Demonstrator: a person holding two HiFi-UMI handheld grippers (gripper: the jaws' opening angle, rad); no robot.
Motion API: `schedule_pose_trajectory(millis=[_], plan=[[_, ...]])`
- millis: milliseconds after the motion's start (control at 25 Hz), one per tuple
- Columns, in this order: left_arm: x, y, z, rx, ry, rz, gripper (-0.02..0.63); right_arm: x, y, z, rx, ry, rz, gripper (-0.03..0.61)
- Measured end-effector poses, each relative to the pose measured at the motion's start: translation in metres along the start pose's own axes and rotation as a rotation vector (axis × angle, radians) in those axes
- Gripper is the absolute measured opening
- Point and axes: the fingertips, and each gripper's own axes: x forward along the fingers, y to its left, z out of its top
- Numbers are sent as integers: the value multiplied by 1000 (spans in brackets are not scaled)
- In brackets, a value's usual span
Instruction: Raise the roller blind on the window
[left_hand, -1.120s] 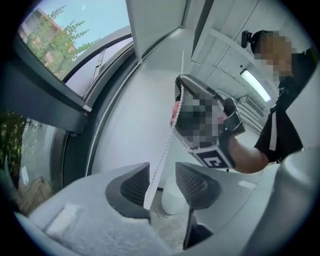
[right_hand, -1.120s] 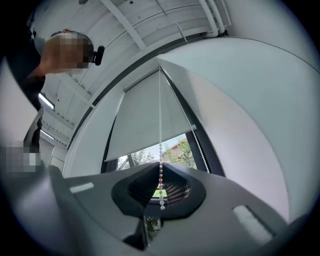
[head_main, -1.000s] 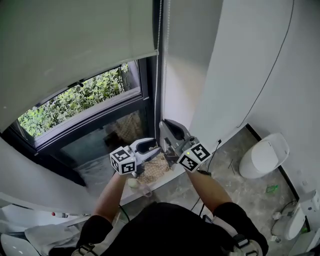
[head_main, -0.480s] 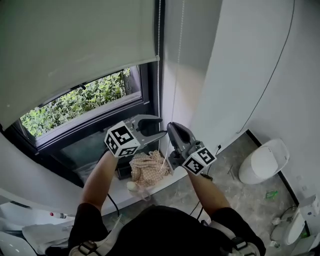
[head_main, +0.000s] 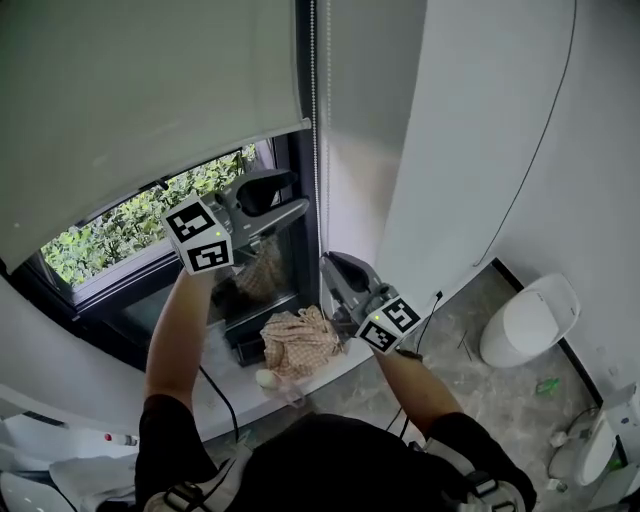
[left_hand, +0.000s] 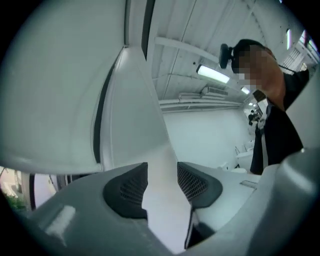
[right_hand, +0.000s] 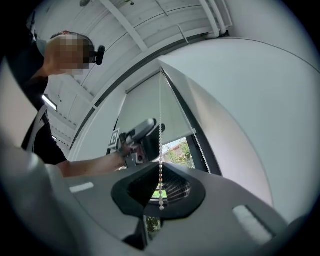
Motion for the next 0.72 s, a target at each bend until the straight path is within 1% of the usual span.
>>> schedule_pose_trajectory(millis=[120, 200, 280, 400, 480, 520, 560, 640, 680, 720], plan=[[17, 2, 48, -50, -117, -13, 192, 2, 0, -1, 10, -2, 2, 15], [28, 0, 67, -90, -177, -24, 190, 2, -1, -2, 17, -6, 0, 16], [36, -1, 73, -112, -205, -13, 190, 2, 0, -1, 23, -9, 4, 15], [42, -3, 72, -156, -234, -6, 186, 0, 2, -1, 14, -9, 10, 17], [41, 0, 71, -203, -256, 12, 149, -2, 4, 0, 16, -11, 9, 16], [40, 1, 70, -216, -266, 21, 82, -3, 4, 0, 18, -12, 8, 16], [40, 0, 70, -220, -275, 20, 63, -4, 4, 0, 20, -14, 7, 15], [41, -4, 71, -218, -281, 6, 53, -3, 4, 1, 25, -17, 7, 16], [41, -5, 70, -215, -279, -1, 31, -3, 4, 0, 27, -17, 7, 17], [41, -7, 70, -213, -277, -8, 26, -3, 4, 0, 28, -17, 7, 15]])
